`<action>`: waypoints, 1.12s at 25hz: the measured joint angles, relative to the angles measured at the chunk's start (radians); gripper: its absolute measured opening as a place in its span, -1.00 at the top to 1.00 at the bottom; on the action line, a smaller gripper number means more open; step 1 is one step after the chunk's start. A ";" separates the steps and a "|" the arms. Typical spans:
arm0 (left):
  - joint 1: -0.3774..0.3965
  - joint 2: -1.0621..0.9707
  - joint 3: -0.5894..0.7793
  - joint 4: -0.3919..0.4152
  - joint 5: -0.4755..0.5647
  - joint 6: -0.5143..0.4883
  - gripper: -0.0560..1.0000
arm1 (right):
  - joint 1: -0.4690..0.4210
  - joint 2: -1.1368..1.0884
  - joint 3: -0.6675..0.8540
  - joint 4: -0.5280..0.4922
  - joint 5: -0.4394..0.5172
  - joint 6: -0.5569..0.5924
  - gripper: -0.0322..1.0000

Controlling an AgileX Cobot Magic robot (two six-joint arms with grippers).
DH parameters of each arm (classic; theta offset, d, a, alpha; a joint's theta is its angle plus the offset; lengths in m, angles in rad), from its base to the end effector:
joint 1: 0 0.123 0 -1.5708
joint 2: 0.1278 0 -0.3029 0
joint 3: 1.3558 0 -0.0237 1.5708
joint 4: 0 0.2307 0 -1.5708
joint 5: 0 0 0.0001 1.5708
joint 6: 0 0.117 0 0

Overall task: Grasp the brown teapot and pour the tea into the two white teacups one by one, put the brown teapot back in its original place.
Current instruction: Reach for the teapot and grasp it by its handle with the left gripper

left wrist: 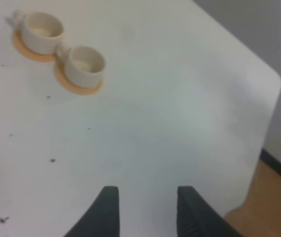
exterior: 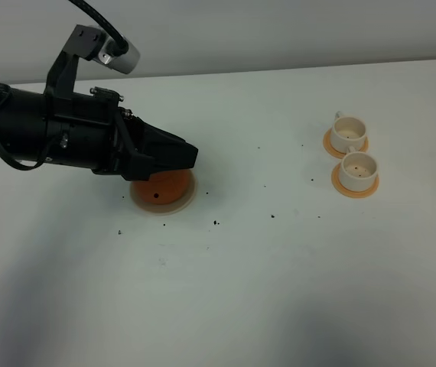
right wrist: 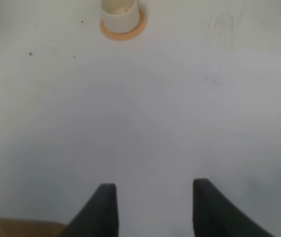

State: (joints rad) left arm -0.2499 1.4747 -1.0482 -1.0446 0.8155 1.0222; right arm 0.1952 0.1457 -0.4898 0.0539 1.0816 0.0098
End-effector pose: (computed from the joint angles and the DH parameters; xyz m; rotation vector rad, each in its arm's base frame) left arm 0.2689 -0.1447 0.3043 0.7727 2.1916 -0.8575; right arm -0.0001 0.0057 0.2520 -0.2041 2.2162 0.1795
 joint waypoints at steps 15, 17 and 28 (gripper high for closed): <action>0.000 0.000 0.000 0.303 -0.170 -0.124 0.33 | -0.135 -0.152 0.000 0.033 -0.003 0.000 0.22; 0.000 0.000 0.000 0.321 -0.177 -0.128 0.33 | -0.135 -0.152 0.000 0.044 -0.003 0.000 0.22; 0.000 0.049 -0.118 0.531 -0.180 -0.215 0.33 | -0.135 -0.152 0.000 0.046 -0.003 0.001 0.22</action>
State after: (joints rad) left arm -0.2499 1.5233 -1.1659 -0.5137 0.6358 0.8072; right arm 0.0598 -0.0062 -0.4898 0.1000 1.0791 0.0110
